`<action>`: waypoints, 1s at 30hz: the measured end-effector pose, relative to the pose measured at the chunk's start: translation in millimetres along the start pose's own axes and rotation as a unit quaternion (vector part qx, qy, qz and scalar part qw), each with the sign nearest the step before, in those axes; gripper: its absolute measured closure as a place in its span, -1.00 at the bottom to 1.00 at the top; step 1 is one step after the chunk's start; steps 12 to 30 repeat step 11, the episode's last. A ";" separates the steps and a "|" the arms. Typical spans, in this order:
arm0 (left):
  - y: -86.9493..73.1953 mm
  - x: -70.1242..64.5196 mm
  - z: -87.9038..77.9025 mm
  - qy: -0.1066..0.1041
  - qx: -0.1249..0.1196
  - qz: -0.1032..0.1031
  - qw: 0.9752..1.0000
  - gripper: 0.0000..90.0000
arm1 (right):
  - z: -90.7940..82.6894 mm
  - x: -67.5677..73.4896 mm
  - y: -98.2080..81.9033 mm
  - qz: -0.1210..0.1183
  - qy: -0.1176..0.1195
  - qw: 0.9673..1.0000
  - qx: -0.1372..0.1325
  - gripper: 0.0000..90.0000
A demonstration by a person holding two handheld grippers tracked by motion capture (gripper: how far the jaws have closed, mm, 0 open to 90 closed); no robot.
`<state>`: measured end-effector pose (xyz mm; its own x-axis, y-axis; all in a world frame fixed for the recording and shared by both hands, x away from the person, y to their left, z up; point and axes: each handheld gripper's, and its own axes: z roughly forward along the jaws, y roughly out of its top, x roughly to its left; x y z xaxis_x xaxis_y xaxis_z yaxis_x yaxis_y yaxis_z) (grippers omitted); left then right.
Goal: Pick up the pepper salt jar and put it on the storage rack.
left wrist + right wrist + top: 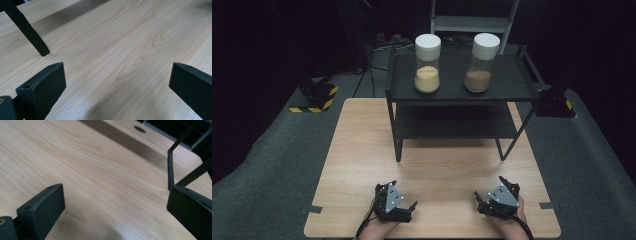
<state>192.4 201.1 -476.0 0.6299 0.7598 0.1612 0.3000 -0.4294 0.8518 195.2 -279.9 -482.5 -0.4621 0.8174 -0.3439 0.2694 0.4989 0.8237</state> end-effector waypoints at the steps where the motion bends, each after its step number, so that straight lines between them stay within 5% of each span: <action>1: 0.1 -0.7 0.1 0.001 0.000 0.002 1.000 -0.98 | 0.1 -0.1 1.0 -0.001 0.000 1.000 0.004 -0.98; 4: 0.7 -1.8 0.3 0.004 0.002 0.002 1.000 -0.98 | 0.6 0.7 5.0 -0.007 0.000 1.000 0.020 -0.98; 30: -0.5 -1.7 -0.4 0.007 -0.001 -0.005 1.000 -0.98 | 0.9 2.3 5.7 -0.019 0.001 1.000 0.021 -0.98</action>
